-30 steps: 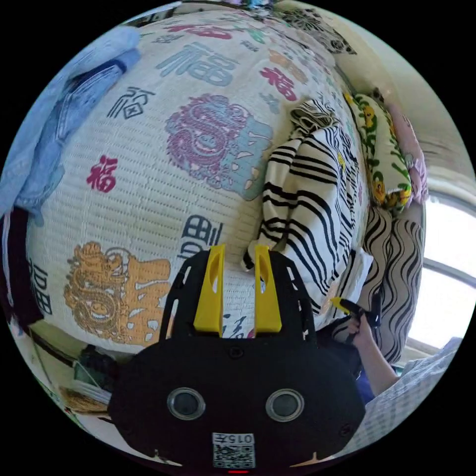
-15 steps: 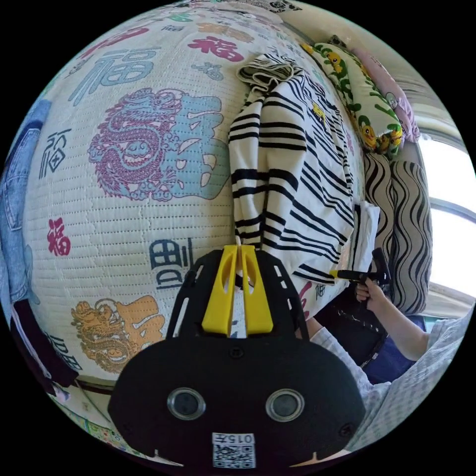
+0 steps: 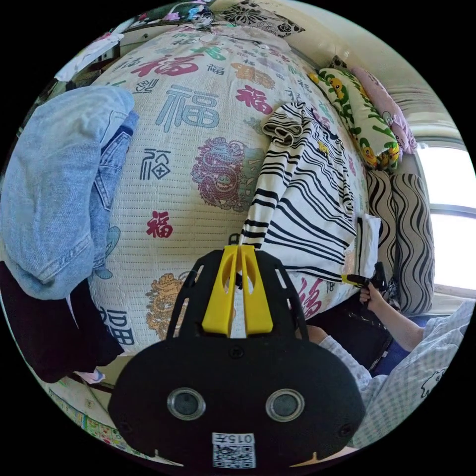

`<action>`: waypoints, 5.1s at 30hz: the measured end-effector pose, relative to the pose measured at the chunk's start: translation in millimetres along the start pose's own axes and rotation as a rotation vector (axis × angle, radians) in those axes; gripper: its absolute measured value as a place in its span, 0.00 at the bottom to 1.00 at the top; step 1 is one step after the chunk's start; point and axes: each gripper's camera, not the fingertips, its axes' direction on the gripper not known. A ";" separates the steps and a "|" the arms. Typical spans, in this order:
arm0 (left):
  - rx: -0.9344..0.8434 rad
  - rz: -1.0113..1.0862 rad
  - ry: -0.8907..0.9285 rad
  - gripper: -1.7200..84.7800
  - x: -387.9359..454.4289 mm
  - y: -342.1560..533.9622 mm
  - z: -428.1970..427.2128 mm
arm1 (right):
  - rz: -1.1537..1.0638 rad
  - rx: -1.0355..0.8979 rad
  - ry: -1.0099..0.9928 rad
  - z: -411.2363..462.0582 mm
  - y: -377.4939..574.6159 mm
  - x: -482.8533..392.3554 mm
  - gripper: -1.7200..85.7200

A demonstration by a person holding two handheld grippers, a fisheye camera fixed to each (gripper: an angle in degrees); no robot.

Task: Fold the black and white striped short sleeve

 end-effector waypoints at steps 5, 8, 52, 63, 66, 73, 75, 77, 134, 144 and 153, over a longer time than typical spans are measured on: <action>-0.002 0.022 -0.005 0.01 -17.6 -5.5 21.7 | -0.002 -0.028 0.075 24.3 -21.2 -7.0 0.03; -0.003 0.028 0.017 0.01 -29.7 -7.7 31.0 | -0.021 -0.040 0.109 21.6 -17.0 -2.0 0.01; -0.198 0.795 -0.282 0.08 253.1 -90.1 535.6 | -0.161 0.157 -0.178 6.3 -132.9 111.0 0.03; 0.019 0.266 0.376 0.01 203.4 -165.0 496.9 | -0.093 0.283 -0.461 -39.7 -123.4 168.9 0.02; 0.079 0.267 0.498 0.01 229.1 -201.2 508.6 | 0.019 0.421 -0.577 -62.1 -113.8 196.1 0.02; 0.033 0.320 0.569 0.07 289.3 -250.7 604.8 | 0.259 0.590 -0.646 -90.0 -106.1 242.6 0.02; 0.051 0.309 0.705 0.09 293.0 -253.0 611.6 | 0.257 0.616 -0.624 -97.4 -102.7 245.9 0.02; 0.073 0.320 0.736 0.09 295.1 -251.6 609.3 | 0.214 0.631 -0.553 -108.2 -98.5 243.5 0.02; 0.254 -0.136 -0.004 0.08 35.0 -79.5 175.8 | -0.289 0.300 -0.065 -151.3 -39.1 -232.1 0.05; 0.163 -0.147 0.102 0.10 -93.9 -52.5 48.4 | -0.614 -0.033 0.052 7.7 -75.1 -564.3 0.12; 0.125 -0.143 0.253 0.09 -120.5 -52.4 -28.4 | -0.794 -0.242 0.643 99.6 -59.7 -746.5 0.10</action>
